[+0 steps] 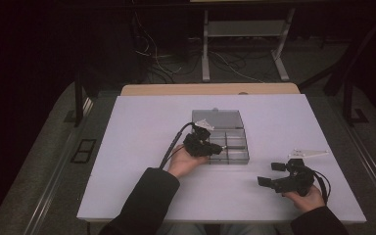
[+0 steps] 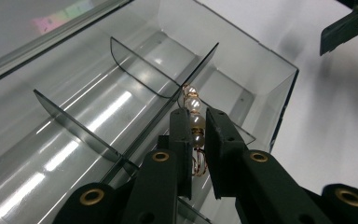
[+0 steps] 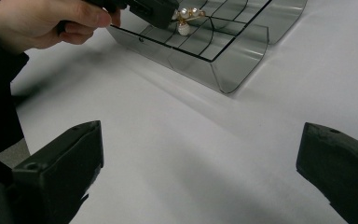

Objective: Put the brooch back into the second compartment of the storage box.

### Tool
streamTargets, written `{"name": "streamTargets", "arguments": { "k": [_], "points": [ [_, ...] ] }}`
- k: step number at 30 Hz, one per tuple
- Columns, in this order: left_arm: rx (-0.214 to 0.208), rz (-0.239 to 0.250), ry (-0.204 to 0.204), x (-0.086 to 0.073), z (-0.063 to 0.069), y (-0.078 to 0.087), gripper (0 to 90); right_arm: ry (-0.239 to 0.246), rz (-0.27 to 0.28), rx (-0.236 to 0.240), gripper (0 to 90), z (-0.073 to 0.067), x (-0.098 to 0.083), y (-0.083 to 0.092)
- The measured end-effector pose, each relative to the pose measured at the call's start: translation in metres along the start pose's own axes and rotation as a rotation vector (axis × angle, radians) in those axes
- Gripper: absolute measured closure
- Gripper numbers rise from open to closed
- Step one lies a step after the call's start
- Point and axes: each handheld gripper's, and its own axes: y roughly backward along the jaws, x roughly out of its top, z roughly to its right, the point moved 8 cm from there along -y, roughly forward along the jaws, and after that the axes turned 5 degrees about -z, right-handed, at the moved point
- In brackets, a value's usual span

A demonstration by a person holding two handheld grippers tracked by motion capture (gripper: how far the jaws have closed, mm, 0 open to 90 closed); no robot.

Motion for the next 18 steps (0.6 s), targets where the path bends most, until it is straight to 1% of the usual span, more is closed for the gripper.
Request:
{"name": "streamTargets", "arguments": {
  "k": [8, 11, 12, 13, 14, 16, 18],
  "points": [
    [-0.006, 0.016, 0.001, 0.003, 0.002, 0.004, 72.9, 0.001, -0.001, -0.002, 0.4, 0.0, 0.0, 0.0],
    [-0.011, 0.032, 0.013, 0.004, 0.003, 0.007, 68.2, 0.002, -0.002, -0.002, 0.4, 0.0, 0.0, 0.0],
    [-0.014, 0.037, 0.011, 0.005, 0.002, 0.008, 65.4, 0.003, -0.002, -0.002, 0.4, 0.0, 0.0, 0.0],
    [-0.011, 0.049, 0.02, 0.006, 0.002, 0.01, 62.1, 0.002, -0.003, -0.003, 0.4, 0.0, 0.0, 0.0],
    [-0.001, 0.058, 0.017, 0.007, 0.002, 0.012, 58.2, 0.004, -0.005, -0.004, 0.4, 0.0, 0.0, -0.001],
    [0.013, 0.082, 0.024, 0.01, 0.001, 0.016, 51.3, 0.006, -0.006, -0.005, 0.4, 0.0, -0.001, -0.001],
    [0.003, 0.101, 0.039, 0.012, 0.001, 0.02, 45.3, 0.006, -0.006, -0.006, 0.4, 0.0, -0.001, -0.001]
  ]
}}
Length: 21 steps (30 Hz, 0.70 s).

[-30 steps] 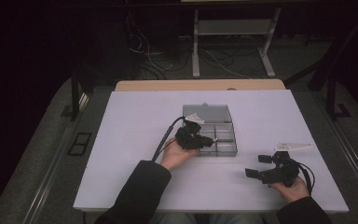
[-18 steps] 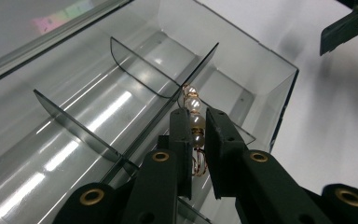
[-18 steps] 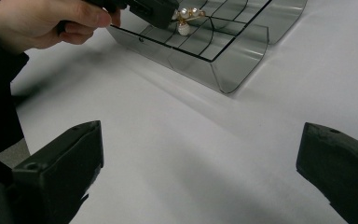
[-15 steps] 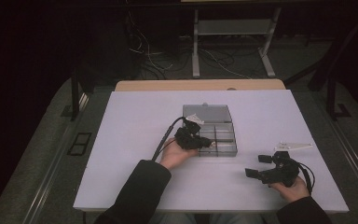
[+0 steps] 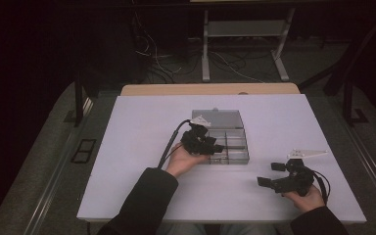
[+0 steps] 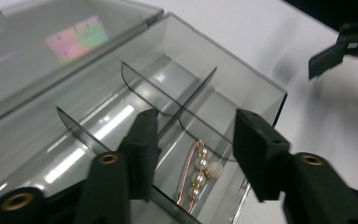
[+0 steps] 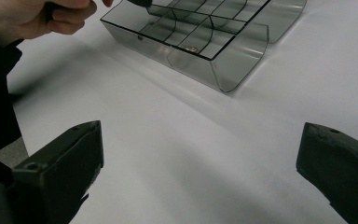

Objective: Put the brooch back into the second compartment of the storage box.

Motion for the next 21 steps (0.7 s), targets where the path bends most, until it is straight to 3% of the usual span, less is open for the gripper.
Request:
{"name": "streamTargets", "arguments": {
  "k": [9, 13, 21],
  "points": [
    [-0.003, 0.022, 0.053, 0.002, -0.008, 0.012, 26.5, -0.004, -0.003, -0.007, 0.4, 0.001, 0.001, 0.001],
    [0.041, 0.014, 0.074, 0.002, -0.014, 0.018, 16.0, -0.001, -0.003, -0.017, 0.4, 0.002, 0.004, 0.002],
    [0.035, 0.024, 0.094, 0.009, -0.02, 0.032, 5.9, 0.006, -0.001, -0.04, 0.4, 0.005, 0.018, 0.005]
  ]
}}
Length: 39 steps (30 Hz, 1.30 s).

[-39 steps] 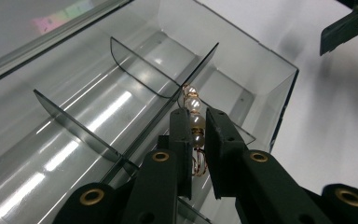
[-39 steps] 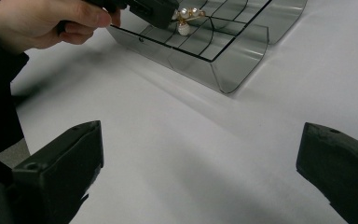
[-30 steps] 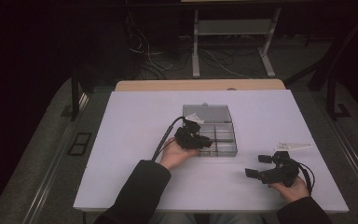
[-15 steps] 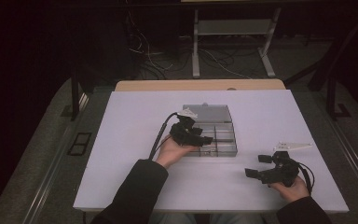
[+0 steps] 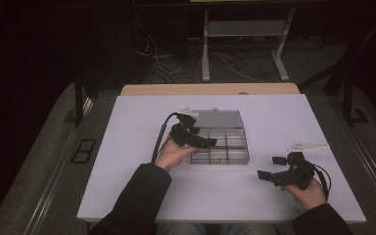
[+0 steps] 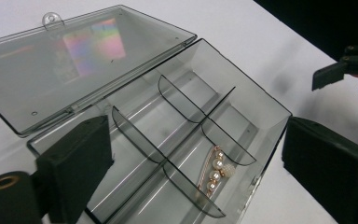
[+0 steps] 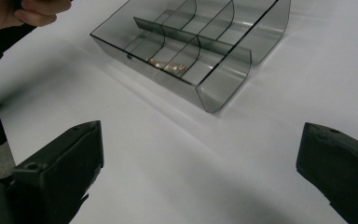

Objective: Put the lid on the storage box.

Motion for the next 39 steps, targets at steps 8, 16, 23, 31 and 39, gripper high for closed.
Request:
{"name": "streamTargets", "arguments": {
  "k": [8, 16, 23, 31, 39],
  "points": [
    [0.006, 0.014, 0.02, 0.009, -0.007, 0.006, 0.1, 0.006, -0.006, 0.0, 0.5, 0.004, 0.021, 0.0],
    [0.02, 0.009, 0.026, 0.015, -0.016, 0.013, 0.0, 0.017, 0.004, 0.001, 0.4, 0.006, 0.044, 0.0],
    [0.04, 0.0, 0.04, 0.019, -0.03, 0.019, 0.0, 0.025, 0.0, -0.011, 0.4, 0.011, 0.058, -0.001],
    [0.028, 0.003, 0.031, 0.023, -0.045, 0.023, 0.0, 0.034, -0.02, -0.013, 0.4, 0.016, 0.07, -0.005],
    [0.024, 0.006, 0.055, 0.021, -0.063, 0.02, 0.0, 0.044, -0.039, -0.025, 0.5, 0.022, 0.084, -0.011]
  ]
}}
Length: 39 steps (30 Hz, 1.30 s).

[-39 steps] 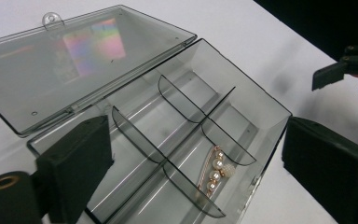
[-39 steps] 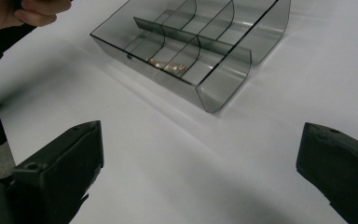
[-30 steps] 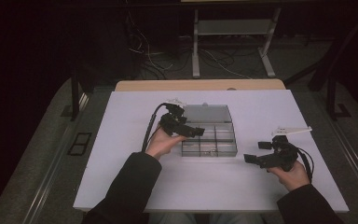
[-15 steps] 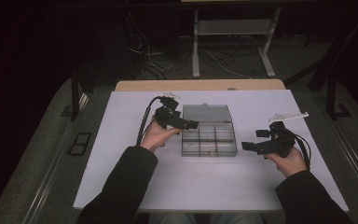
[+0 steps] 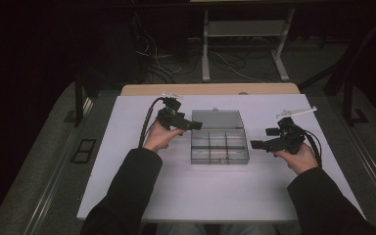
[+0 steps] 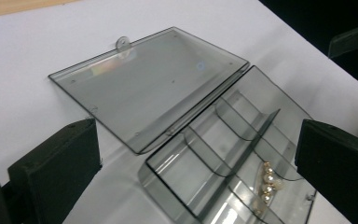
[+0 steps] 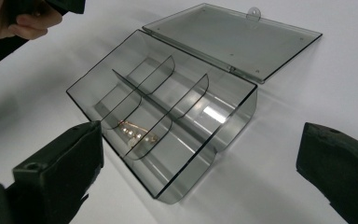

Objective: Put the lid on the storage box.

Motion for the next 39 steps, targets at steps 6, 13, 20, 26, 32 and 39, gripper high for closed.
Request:
{"name": "streamTargets", "arguments": {
  "k": [6, 13, 20, 26, 32, 39],
  "points": [
    [0.007, 0.005, 0.025, 0.004, -0.009, -0.001, 0.0, 0.0, -0.003, -0.008, 0.5, 0.007, 0.009, -0.004],
    [0.006, -0.001, 0.016, 0.01, -0.011, -0.004, 0.0, -0.005, -0.007, -0.02, 0.4, 0.016, 0.023, -0.008],
    [0.022, -0.003, 0.039, 0.013, -0.021, -0.01, 0.0, 0.011, 0.012, -0.015, 0.5, 0.022, 0.037, -0.015],
    [0.031, -0.018, 0.037, 0.012, -0.03, -0.013, 0.0, 0.014, 0.003, -0.026, 0.5, 0.03, 0.047, -0.022],
    [0.032, -0.004, 0.075, 0.011, -0.04, -0.019, 0.0, 0.006, 0.001, -0.023, 0.5, 0.036, 0.056, -0.032],
    [0.03, 0.017, 0.137, 0.008, -0.055, -0.027, 0.0, 0.0, 0.004, -0.016, 0.5, 0.04, 0.063, -0.046]
  ]
}}
